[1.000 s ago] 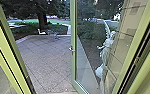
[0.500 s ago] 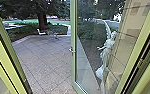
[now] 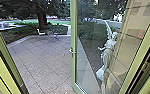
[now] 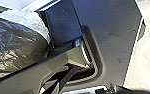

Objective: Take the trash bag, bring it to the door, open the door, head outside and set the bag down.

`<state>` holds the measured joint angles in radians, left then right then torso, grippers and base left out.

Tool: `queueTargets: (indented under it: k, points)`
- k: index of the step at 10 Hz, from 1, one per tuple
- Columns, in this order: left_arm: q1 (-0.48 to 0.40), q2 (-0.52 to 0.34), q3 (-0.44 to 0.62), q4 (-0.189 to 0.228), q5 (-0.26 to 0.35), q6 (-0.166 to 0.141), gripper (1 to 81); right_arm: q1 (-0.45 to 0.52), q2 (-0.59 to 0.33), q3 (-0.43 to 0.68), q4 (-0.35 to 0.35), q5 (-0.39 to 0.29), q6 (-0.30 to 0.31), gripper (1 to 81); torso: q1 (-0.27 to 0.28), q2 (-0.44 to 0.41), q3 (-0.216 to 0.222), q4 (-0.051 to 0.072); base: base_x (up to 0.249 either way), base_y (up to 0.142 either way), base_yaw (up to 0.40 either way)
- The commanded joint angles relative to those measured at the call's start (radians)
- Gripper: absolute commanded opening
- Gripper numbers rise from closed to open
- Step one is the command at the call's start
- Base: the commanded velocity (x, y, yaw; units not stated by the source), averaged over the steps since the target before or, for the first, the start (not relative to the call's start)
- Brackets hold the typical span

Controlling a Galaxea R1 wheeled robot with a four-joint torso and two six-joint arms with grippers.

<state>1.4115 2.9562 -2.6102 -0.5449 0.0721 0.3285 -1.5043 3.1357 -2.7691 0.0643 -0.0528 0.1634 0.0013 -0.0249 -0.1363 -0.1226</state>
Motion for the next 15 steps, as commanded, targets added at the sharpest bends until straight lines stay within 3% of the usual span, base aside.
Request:
queueTargets:
  k: [1, 5, 15]
  points:
    - [-0.047, 0.003, -0.002, 0.006, 0.072, 0.004, 1.0, 0.037, 0.014, 0.007, -0.007, -0.068, -0.007, 81.1, 0.0, 0.0, 0.0, 0.0, 0.068, 0.0, 0.0]
    - [-0.045, 0.037, -0.054, 0.01, 0.077, 0.004, 1.0, 0.037, 0.014, 0.007, -0.007, -0.068, -0.007, 81.1, 0.0, 0.0, 0.0, 0.0, 0.068, 0.0, 0.0]
    - [-0.045, 0.037, -0.056, 0.01, 0.077, 0.004, 1.0, 0.041, 0.014, 0.007, -0.007, -0.068, -0.007, 81.1, -0.001, 0.0, 0.0, 0.0, 0.08, 0.0, 0.0]
